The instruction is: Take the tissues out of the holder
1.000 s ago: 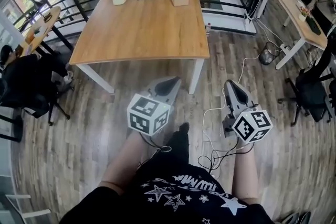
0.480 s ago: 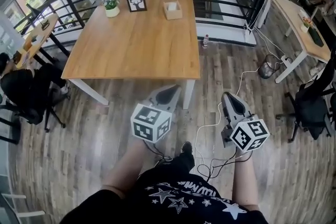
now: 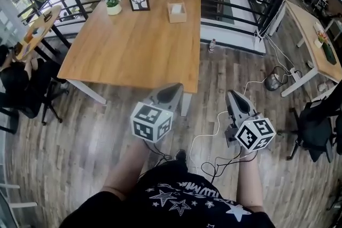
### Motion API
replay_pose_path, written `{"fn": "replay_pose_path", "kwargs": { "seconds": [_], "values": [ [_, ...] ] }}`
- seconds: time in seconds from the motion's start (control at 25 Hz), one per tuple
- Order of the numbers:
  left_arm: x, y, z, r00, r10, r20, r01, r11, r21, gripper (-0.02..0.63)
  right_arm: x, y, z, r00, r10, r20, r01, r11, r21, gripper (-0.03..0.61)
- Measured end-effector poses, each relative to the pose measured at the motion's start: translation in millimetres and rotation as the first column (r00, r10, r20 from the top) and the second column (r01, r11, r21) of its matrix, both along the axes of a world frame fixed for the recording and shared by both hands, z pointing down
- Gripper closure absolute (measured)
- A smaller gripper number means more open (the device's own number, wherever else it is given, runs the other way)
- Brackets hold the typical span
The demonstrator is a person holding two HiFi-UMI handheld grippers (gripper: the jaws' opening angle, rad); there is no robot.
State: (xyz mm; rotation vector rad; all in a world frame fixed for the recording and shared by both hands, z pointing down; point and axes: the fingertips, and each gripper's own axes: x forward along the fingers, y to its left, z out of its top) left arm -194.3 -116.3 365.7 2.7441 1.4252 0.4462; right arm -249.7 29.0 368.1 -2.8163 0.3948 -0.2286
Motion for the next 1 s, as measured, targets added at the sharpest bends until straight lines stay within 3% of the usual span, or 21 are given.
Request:
{"fn": "replay_pose_path", "kwargs": {
  "seconds": [0.4, 0.64, 1.0],
  "values": [
    [19.3, 25.7, 15.2, 0.999, -0.038, 0.028, 0.036, 0.999, 0.037, 0.6, 38.3, 17.8, 17.3, 0.996, -0.078, 0.031, 0.077, 0.996, 0.043, 0.558],
    [36.4, 63.6, 19.8, 0.994, -0.105, 0.023, 0.104, 0.993, 0.054, 0.6, 74.6, 58.5, 27.1, 0.987, -0.159, 0.029, 0.157, 0.985, 0.064, 0.558],
    [48.2, 131.3, 14.6, 0.963, -0.269, -0.007, 0.269, 0.962, 0.045, 0.6, 122.2, 107.0, 33.7, 0.931, -0.363, 0.027, 0.36, 0.93, 0.076, 0.558]
  ]
}}
